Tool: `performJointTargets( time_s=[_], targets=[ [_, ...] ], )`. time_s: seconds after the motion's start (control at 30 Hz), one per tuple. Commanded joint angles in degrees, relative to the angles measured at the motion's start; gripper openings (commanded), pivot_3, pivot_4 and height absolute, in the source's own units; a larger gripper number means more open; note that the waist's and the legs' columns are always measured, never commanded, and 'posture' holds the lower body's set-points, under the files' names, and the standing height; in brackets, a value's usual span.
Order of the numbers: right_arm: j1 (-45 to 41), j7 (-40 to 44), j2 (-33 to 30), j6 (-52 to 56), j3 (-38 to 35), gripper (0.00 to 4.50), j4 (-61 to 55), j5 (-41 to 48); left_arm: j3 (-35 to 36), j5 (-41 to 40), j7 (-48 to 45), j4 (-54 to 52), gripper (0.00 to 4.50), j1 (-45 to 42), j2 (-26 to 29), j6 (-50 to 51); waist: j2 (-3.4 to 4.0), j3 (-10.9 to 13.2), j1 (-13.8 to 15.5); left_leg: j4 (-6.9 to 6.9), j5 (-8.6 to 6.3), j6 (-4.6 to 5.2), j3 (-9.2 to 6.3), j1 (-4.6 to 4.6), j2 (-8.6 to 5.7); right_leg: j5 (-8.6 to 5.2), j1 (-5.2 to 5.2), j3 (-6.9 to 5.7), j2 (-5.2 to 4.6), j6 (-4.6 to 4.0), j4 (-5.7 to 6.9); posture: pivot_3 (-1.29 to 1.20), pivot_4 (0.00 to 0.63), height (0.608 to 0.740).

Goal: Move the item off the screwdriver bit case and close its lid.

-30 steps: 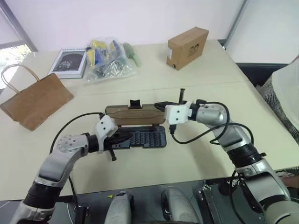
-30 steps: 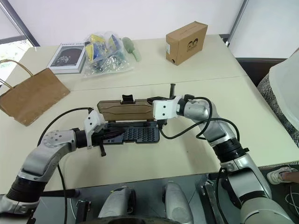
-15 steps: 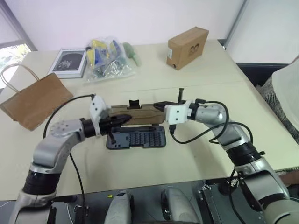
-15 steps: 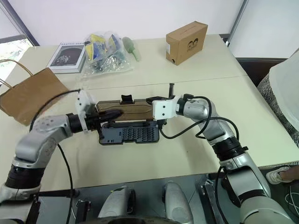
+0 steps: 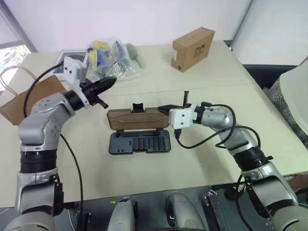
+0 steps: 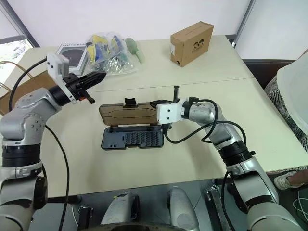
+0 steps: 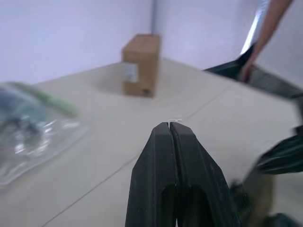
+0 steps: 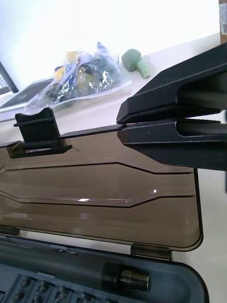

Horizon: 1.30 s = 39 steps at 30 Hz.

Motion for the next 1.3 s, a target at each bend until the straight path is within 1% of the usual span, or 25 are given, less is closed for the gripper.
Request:
performJointTargets(
  time_s=[0.03,0.13,0.23,0.3,0.47,0.6,0.73,0.9,1.3],
  targets=[
    [-1.46,0.03,0.23,-1.19,-0.02,0.04,-1.12,0.36,-2.51,7.34,-1.05,6.83,0.0,0.75,1.21,-9.54,0.0,0.0,0.09,0.0,0.01,-0.01,0.01,-0.01,0.0,0.0,-0.02,0.0,0.0,0.0,0.0,0.0,0.15,0.74],
    [-1.57,0.08,0.3,-1.18,-0.05,0.04,-1.11,0.29,-3.76,10.4,-1.96,12.65,0.0,0.68,0.75,-15.07,-0.09,0.05,0.34,0.0,0.02,-0.04,0.04,-0.09,0.01,0.0,-0.07,-0.01,-0.03,0.0,0.0,0.0,0.15,0.74],
    [-1.66,0.09,0.34,-1.33,-0.06,0.04,-1.0,0.18,-4.41,10.82,-6.0,18.35,0.0,0.4,-0.1,-19.64,-0.09,0.05,0.44,0.01,0.03,-0.05,0.08,-0.15,0.0,0.0,-0.13,-0.01,-0.05,0.01,0.0,0.0,0.15,0.74],
    [-1.79,0.06,0.37,-1.45,-0.06,0.04,-0.8,0.1,-3.92,9.66,-9.76,21.95,0.0,-0.28,-0.69,-21.4,-0.09,0.05,0.42,0.03,0.03,-0.05,0.16,-0.26,0.0,0.01,-0.25,-0.01,-0.05,0.01,0.02,0.0,0.15,0.74],
    [-2.21,0.08,0.36,-1.76,-0.02,0.04,-0.4,0.03,-5.53,12.22,-17.06,34.23,0.0,-3.76,0.16,-25.17,-0.09,0.05,0.24,0.15,0.07,-0.11,0.25,-0.65,0.0,0.02,-0.61,-0.08,-0.03,0.02,0.11,0.0,0.15,0.74],
    [-2.66,0.11,0.43,-1.72,0.01,0.04,-0.13,-0.04,-6.04,13.24,-20.49,39.69,0.0,-6.4,0.42,-26.3,-0.09,0.05,0.29,0.18,0.07,-0.11,0.25,-0.73,0.0,0.02,-0.64,-0.1,-0.05,0.03,0.11,0.0,0.15,0.74],
    [-2.64,-0.02,0.46,-1.48,-0.03,0.04,-0.34,-0.16,-6.23,13.22,-23.97,40.34,0.0,-6.82,0.11,-25.62,-0.09,0.05,0.29,0.2,0.07,-0.11,0.22,-0.78,0.0,0.03,-0.66,-0.13,-0.06,0.04,0.1,0.0,0.15,0.74],
    [-2.46,-0.03,0.35,-1.43,-0.07,0.04,-0.69,-0.26,-6.08,12.64,-26.86,38.05,0.0,-5.85,-0.61,-24.3,-0.09,0.05,0.28,0.21,0.07,-0.11,0.21,-0.78,0.0,0.03,-0.66,-0.13,-0.06,0.04,0.12,0.0,0.15,0.74],
    [-2.22,0.58,0.02,-0.87,-0.16,0.04,-1.21,-0.12,-5.86,12.26,-28.26,34.41,0.0,-5.12,-1.95,-21.66,-0.09,0.05,0.26,0.23,0.07,-0.11,0.2,-0.78,0.0,0.03,-0.66,-0.13,-0.06,0.05,0.14,0.0,0.15,0.74]
  ],
)
